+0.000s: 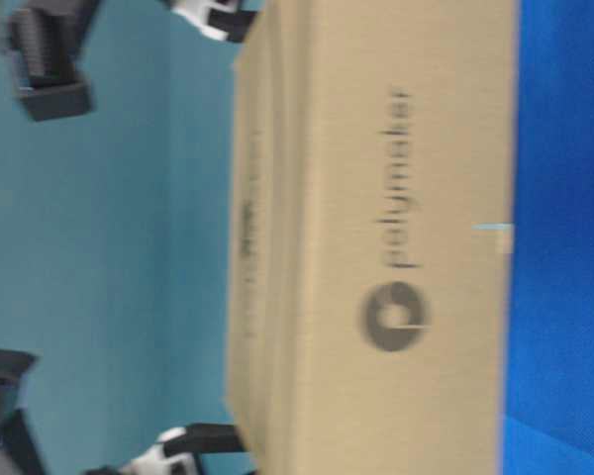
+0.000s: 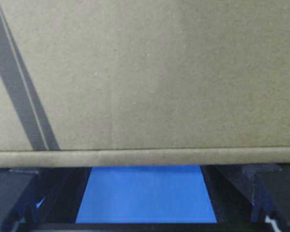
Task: Lift up the cardboard box by clamping it between your arms.
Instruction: 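Raise both grippers together, lifting the clamped box off the table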
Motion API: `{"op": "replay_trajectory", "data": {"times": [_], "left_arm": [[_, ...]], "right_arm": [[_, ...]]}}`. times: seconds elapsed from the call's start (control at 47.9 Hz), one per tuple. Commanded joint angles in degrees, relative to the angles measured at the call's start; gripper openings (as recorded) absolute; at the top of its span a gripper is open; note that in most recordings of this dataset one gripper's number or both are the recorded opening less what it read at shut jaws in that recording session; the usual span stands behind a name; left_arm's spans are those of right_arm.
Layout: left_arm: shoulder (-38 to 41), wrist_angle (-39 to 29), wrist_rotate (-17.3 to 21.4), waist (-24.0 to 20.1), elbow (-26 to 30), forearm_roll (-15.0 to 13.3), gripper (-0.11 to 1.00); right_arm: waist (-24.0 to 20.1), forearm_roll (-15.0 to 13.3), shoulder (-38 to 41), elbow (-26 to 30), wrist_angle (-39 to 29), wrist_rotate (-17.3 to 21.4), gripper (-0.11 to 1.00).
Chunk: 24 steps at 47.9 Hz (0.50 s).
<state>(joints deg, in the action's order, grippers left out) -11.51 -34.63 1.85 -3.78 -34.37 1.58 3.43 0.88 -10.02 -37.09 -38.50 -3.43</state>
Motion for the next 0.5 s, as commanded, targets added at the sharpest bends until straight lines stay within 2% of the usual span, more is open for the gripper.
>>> {"op": "replay_trajectory", "data": {"times": [0.0, 0.271, 0.48], "left_arm": [[-2.02, -0.70, -0.26, -0.88, 5.27, -0.26, 0.84], [-3.78, -9.58, -0.26, -1.49, 12.22, -0.26, 0.84], [-4.13, -17.93, -0.18, -1.67, 19.86, -0.26, 0.85]], "right_arm": [[-0.53, 0.44, -2.99, 5.89, -2.11, 0.97, 0.99], [-0.53, 0.44, -5.54, 13.36, -13.01, 0.97, 0.99], [-0.53, 0.44, -6.59, 18.37, -19.86, 0.97, 0.99]]}}
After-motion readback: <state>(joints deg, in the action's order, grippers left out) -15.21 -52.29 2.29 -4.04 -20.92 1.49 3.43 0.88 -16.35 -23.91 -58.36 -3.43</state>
